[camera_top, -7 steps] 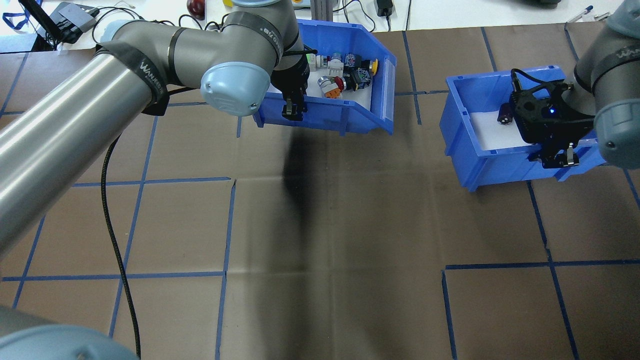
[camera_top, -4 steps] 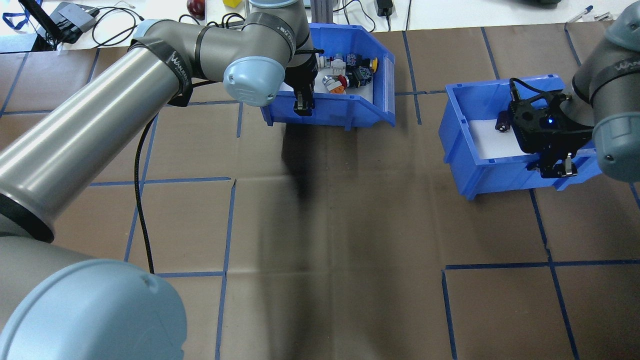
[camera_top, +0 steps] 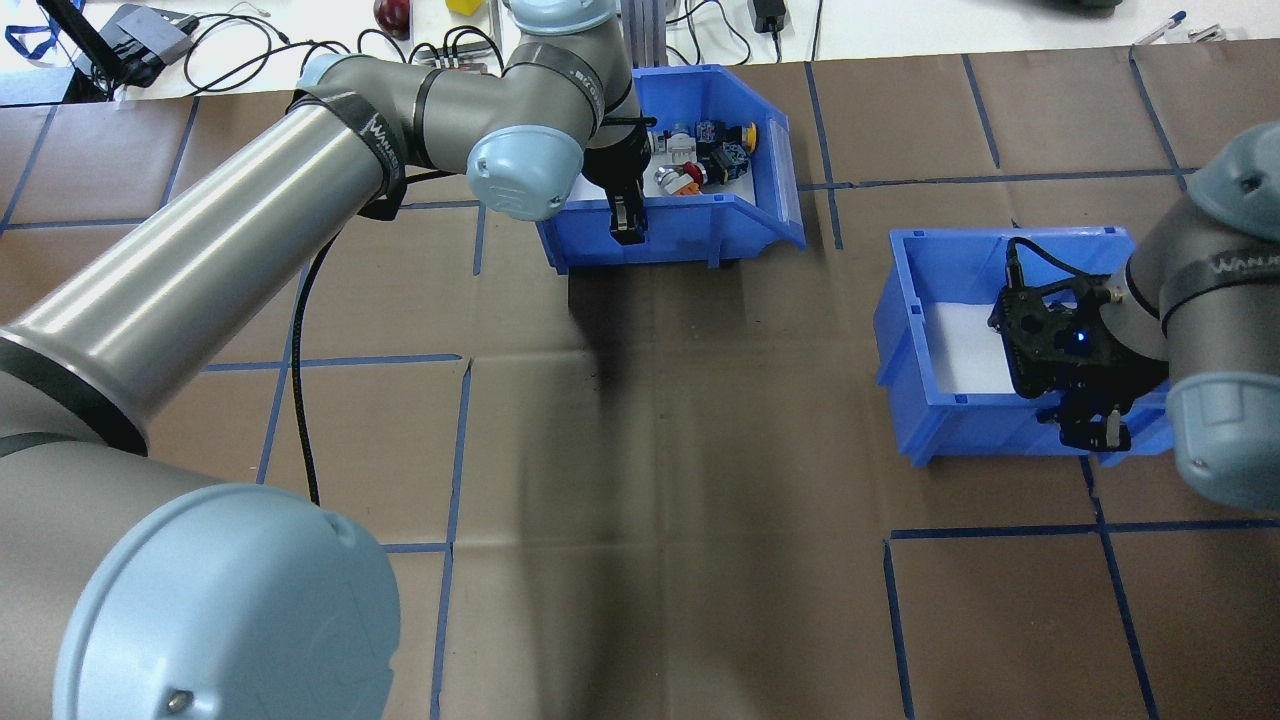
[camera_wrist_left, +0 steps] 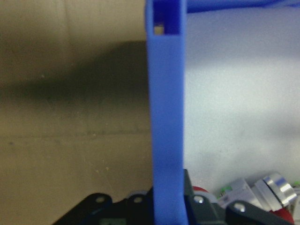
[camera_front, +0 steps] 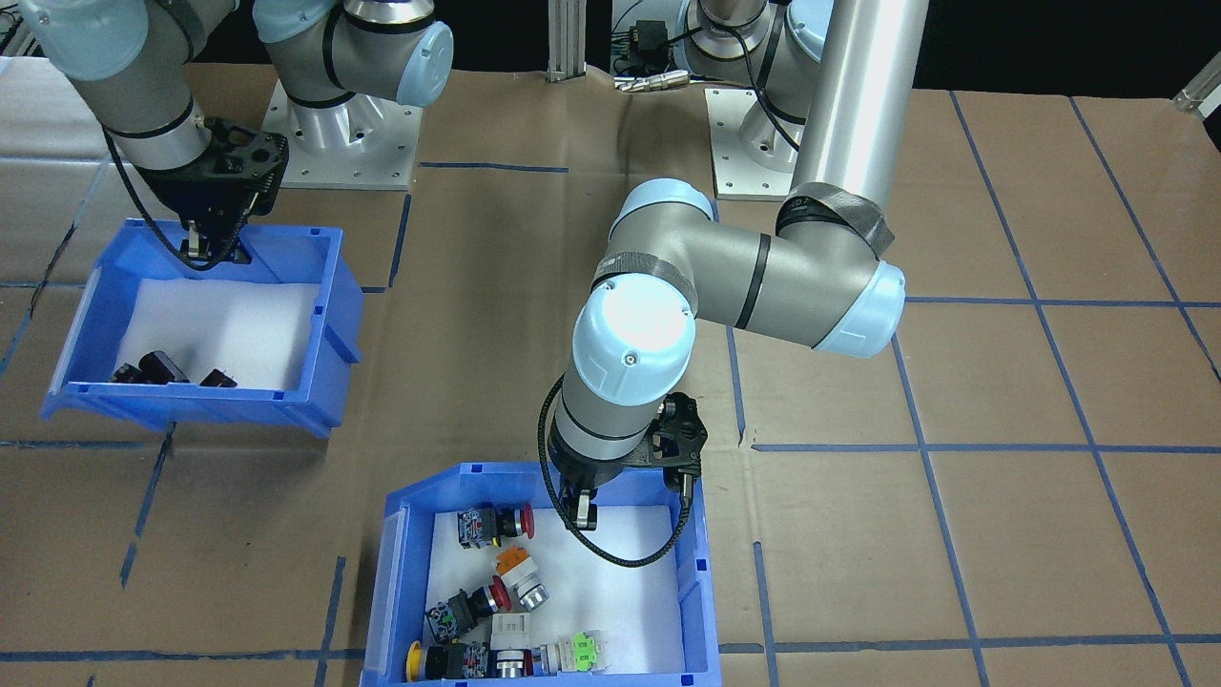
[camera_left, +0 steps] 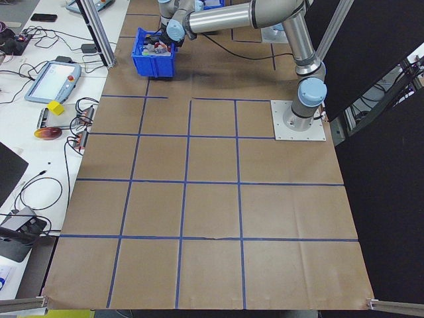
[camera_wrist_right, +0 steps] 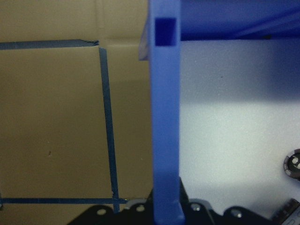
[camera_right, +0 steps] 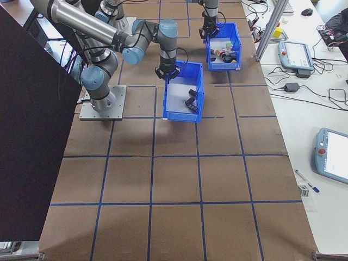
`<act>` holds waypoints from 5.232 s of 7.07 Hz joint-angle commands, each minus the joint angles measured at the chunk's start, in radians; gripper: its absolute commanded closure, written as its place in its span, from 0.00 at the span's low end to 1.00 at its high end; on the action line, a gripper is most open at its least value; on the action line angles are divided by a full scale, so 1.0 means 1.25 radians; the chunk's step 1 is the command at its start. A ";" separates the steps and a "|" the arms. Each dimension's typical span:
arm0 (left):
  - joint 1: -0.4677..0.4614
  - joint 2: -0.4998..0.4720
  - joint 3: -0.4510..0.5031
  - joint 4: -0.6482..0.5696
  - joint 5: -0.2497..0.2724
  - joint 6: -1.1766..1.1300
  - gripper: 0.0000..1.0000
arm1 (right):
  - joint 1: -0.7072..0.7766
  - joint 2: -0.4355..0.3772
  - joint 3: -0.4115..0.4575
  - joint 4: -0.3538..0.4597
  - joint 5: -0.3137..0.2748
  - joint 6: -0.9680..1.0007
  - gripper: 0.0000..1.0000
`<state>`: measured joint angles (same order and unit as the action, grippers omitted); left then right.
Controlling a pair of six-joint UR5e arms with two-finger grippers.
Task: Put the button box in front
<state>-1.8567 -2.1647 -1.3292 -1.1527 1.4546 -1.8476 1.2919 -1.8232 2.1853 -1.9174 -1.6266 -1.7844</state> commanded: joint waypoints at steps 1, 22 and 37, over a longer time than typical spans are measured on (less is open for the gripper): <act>-0.011 0.000 -0.016 -0.001 -0.003 -0.007 0.99 | 0.023 -0.092 0.080 -0.001 0.004 0.024 0.93; 0.180 0.627 -0.313 -0.357 0.094 1.586 0.00 | 0.702 0.119 0.042 -0.205 -0.002 0.648 0.84; 0.181 0.615 -0.323 -0.293 0.163 1.559 0.00 | 0.213 0.121 -0.290 0.050 -0.001 1.093 0.00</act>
<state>-1.6305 -1.3970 -1.7320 -1.5187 1.6577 0.1014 1.6021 -1.6741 1.8554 -1.8608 -1.6267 -0.5402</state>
